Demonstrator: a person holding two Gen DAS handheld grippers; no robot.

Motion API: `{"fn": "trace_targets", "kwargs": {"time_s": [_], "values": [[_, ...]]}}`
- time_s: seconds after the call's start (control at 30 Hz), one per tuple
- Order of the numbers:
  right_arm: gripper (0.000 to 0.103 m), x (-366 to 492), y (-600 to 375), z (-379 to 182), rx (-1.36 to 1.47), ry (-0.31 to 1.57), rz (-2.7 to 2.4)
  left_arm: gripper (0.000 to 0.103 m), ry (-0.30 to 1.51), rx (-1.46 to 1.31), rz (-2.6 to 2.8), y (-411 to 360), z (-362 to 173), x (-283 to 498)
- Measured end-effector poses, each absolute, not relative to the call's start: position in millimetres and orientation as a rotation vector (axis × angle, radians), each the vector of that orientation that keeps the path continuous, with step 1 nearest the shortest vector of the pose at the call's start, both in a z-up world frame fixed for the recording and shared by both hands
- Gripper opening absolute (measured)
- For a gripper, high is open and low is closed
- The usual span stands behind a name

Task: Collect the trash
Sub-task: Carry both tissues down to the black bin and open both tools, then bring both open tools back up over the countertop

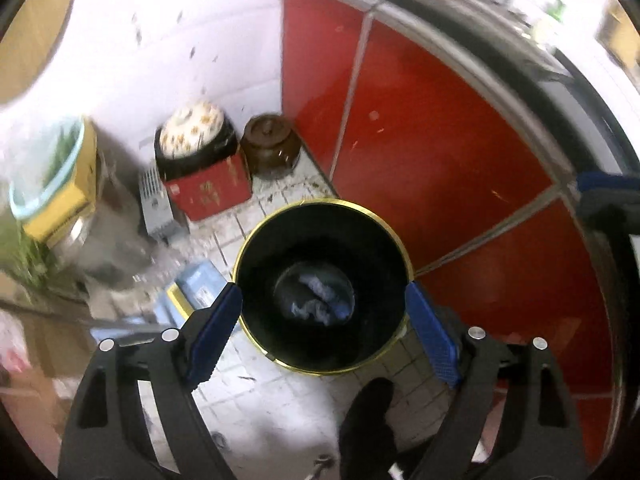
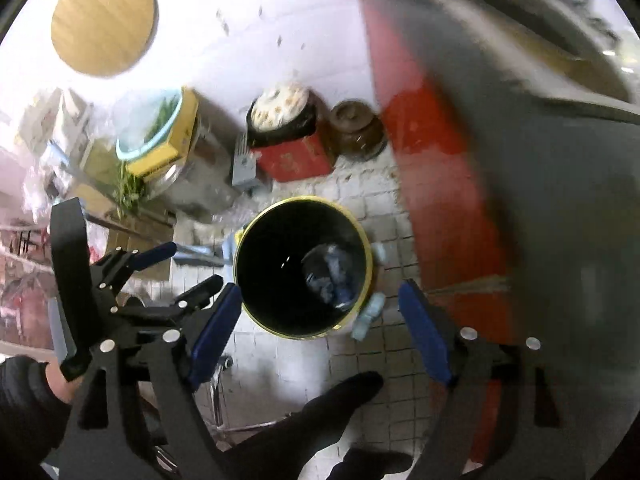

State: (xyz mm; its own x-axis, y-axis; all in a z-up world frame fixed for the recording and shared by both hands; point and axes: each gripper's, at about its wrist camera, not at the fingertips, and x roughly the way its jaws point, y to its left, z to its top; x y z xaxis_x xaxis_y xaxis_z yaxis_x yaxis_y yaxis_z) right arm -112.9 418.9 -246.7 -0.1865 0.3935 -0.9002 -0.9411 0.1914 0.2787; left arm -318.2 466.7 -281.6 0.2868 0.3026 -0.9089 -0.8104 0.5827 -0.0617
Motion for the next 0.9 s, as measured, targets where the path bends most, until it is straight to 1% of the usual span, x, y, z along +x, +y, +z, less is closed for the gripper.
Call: {"fn": "trace_targets", "kwargs": {"time_s": [0.13,0.23,0.37,0.43,0.6,0.7,0.8,0.9], "values": [[0.082,-76.6,350.7,-189.3,-0.530,1.122,1.255,0.087,1.015,-0.475,0.724,427.5,-219.0,-274.9],[0.085,-38.3,269.7,-136.6,-0.427,1.046,1.104,0.090,0.986,-0.394,0.613,390.2,-170.5,-227.9],[0.086,0.7,165.8,-93.7,-0.338,0.988,0.871,0.091,0.953,-0.276,0.383,320.4,-115.7,-145.4],[0.086,18.3,101.4,-76.3,-0.282,0.974,0.740,0.091,0.952,-0.230,0.270,283.9,-99.0,-107.9],[0.086,40.5,-47.5,-52.2,-0.139,0.959,0.442,0.091,0.948,-0.098,-0.001,177.5,-63.3,-24.3],[0.086,42.9,-127.6,-44.2,-0.075,0.959,0.297,0.091,0.956,-0.063,-0.116,117.2,-54.3,6.9],[0.086,35.4,-187.0,-46.2,-0.028,0.969,0.198,0.091,0.974,-0.040,-0.184,74.6,-51.8,22.9],[0.086,28.0,-219.6,-52.0,0.003,0.976,0.158,0.091,0.987,0.003,-0.227,34.8,-52.8,35.1]]}}
